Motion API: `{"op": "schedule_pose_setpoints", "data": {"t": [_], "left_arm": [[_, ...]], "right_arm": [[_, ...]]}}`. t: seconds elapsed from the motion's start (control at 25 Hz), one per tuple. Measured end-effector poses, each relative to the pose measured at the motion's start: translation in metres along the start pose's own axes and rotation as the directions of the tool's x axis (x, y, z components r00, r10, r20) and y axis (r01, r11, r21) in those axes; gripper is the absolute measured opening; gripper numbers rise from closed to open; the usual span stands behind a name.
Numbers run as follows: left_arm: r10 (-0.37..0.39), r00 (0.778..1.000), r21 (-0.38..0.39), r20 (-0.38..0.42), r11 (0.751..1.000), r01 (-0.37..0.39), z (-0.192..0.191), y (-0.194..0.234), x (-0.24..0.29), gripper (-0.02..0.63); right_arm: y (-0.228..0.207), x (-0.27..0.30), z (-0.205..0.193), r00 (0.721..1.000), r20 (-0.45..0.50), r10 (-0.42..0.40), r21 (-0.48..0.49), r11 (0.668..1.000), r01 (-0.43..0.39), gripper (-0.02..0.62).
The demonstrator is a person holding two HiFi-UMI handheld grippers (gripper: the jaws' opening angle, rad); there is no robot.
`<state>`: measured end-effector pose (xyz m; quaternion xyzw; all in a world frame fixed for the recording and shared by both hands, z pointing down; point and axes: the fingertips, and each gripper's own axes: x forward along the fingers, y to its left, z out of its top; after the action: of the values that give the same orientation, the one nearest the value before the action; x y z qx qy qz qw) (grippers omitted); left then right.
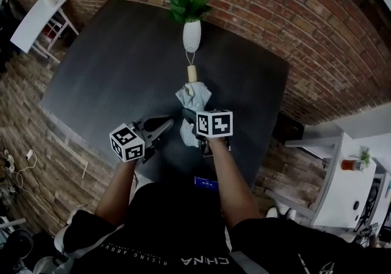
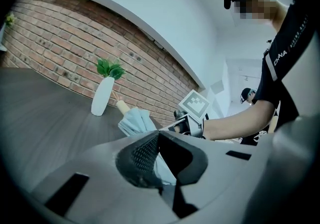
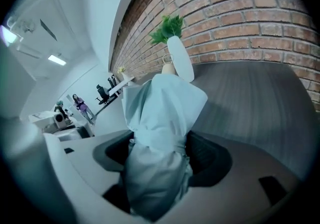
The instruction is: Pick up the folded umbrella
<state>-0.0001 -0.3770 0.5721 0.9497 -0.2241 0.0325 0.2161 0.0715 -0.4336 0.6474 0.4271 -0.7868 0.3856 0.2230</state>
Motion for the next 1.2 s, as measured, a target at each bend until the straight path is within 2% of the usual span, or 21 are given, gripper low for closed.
{"op": "schedule_pose_setpoints", "data": {"t": [0.16,0.32,0.68,0.92,1.2], "left_arm": [[-0.004,1.0,0.037,0.01,0.999,0.004,0.013,-0.008,-0.002,0.002],[0.016,1.0,0.081,-0.006,0.997,-0.015,0.024,-0.016,-0.003,0.002],[-0.001,1.0,0.135,0.006,0.991,0.0,0.04,-0.047,-0.009,0.002],[-0.007,1.0,0.146,0.004,0.989,0.006,0.037,-0.059,-0.011,0.002],[-0.016,1.0,0.156,0.011,0.988,0.014,0.04,-0.067,-0.006,0.002]], "right_arm": [[0.008,-0.027,0.022,0.994,0.105,0.034,0.017,0.999,-0.036,0.337],[0.017,-0.057,0.04,0.975,0.214,0.065,0.035,0.997,-0.075,0.337],[0.044,-0.128,0.056,0.896,0.421,0.143,-0.047,0.99,-0.136,0.337],[0.059,-0.159,0.047,0.855,0.485,0.183,-0.109,0.983,-0.149,0.337],[0.061,-0.164,0.042,0.845,0.497,0.2,-0.112,0.98,-0.166,0.337]]}}
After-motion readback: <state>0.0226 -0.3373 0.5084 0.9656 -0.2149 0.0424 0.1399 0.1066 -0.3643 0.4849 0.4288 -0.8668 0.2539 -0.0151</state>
